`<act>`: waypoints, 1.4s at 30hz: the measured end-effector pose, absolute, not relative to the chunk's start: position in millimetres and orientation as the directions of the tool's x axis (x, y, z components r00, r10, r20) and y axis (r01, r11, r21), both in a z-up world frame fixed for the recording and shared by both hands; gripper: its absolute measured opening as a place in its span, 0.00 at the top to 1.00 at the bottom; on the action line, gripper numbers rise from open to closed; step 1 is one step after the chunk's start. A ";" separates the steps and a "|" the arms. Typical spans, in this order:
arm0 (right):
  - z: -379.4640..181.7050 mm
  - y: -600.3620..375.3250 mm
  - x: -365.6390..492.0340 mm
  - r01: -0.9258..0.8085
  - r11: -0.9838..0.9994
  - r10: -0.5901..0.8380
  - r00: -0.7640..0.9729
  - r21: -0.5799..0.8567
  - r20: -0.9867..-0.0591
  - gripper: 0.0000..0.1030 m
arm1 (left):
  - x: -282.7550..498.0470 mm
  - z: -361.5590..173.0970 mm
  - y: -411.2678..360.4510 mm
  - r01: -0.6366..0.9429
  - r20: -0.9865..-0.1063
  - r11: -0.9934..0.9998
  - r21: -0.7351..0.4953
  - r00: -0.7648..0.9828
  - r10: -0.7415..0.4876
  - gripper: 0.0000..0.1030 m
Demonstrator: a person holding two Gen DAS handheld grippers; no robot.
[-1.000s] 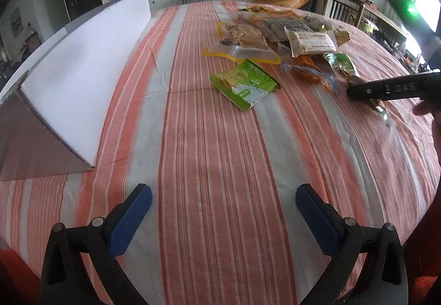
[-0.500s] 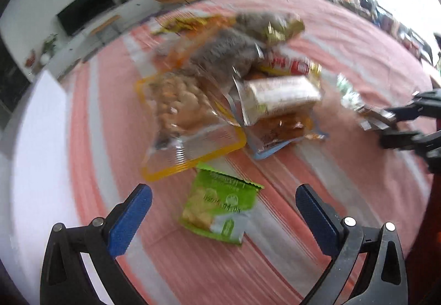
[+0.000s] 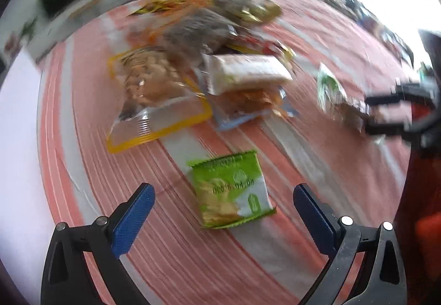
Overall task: Organize snacks
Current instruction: 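Lift the sausage pack with the right tool while the left tool grasps the green chip packet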
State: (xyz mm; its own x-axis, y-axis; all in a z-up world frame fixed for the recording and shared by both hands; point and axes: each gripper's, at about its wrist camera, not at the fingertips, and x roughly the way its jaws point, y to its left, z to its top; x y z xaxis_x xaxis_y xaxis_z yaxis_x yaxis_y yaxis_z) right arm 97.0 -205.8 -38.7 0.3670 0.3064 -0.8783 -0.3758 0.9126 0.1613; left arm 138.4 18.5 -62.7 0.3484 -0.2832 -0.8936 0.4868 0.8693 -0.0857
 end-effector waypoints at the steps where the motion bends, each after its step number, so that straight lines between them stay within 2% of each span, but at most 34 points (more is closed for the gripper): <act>1: -37.2 -203.5 97.7 -0.385 0.910 0.299 0.361 0.151 -0.883 0.43 | 137.3 -62.9 17.7 0.472 -0.894 0.877 -0.089 0.349 -0.279 0.03; 6: -33.0 -196.8 102.8 -0.413 0.904 0.259 0.338 0.105 -0.905 0.42 | 128.1 -72.4 0.5 0.440 -0.898 0.897 -0.028 0.383 -0.216 0.05; 13: -31.1 -190.5 107.6 -0.440 0.895 0.230 0.325 0.069 -0.917 0.42 | 130.2 -74.9 9.9 0.393 -0.881 0.914 -0.103 0.390 -0.268 0.08; 20: -37.4 -189.0 103.8 -0.453 0.889 0.227 0.302 0.070 -0.926 0.41 | 126.4 -74.2 7.3 0.407 -0.882 0.913 -0.042 0.414 -0.225 0.23; 26: -34.0 -185.3 102.7 -0.468 0.882 0.210 0.305 0.046 -0.929 0.41 | 123.2 -72.3 11.5 0.408 -0.871 0.911 -0.061 0.424 -0.248 0.30; 29: -30.9 -183.3 103.9 -0.469 0.882 0.210 0.307 0.045 -0.928 0.41 | 124.3 -71.5 15.1 0.400 -0.868 0.913 -0.083 0.421 -0.263 0.31; 34: -29.5 -179.4 107.1 -0.477 0.878 0.209 0.295 0.046 -0.932 0.41 | 121.9 -72.9 7.8 0.403 -0.870 0.914 -0.035 0.438 -0.226 0.31; 35: -29.8 -178.5 107.5 -0.477 0.878 0.207 0.292 0.045 -0.934 0.41 | 121.1 -73.0 6.9 0.402 -0.869 0.915 -0.025 0.444 -0.219 0.37; 36: -30.7 -177.8 108.1 -0.478 0.877 0.203 0.286 0.044 -0.936 0.41 | 119.6 -71.3 6.5 0.402 -0.861 0.916 -0.021 0.459 -0.221 0.53; 39: -39.4 -176.2 112.6 -0.481 0.876 0.182 0.255 0.038 -0.950 0.37 | 121.3 -69.7 7.3 0.380 -0.864 0.924 -0.039 0.451 -0.222 0.53; 41: -48.2 -176.9 115.7 -0.483 0.875 0.172 0.232 0.040 -0.957 0.56 | 119.5 -68.6 11.1 0.353 -0.859 0.933 -0.063 0.457 -0.231 0.53; 42: -49.1 -178.9 116.8 -0.483 0.874 0.188 0.234 0.054 -0.954 0.57 | 118.1 -66.5 14.4 0.341 -0.853 0.936 -0.086 0.461 -0.246 0.53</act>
State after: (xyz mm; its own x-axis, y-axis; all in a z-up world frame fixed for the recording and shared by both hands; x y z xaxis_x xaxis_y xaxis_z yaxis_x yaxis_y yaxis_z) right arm 116.8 -178.9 -49.1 0.2338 0.1878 -0.9540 -0.4834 0.8738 0.0535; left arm 118.1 14.4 -66.5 0.4611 -0.2457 -0.8526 0.3405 0.9363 -0.0856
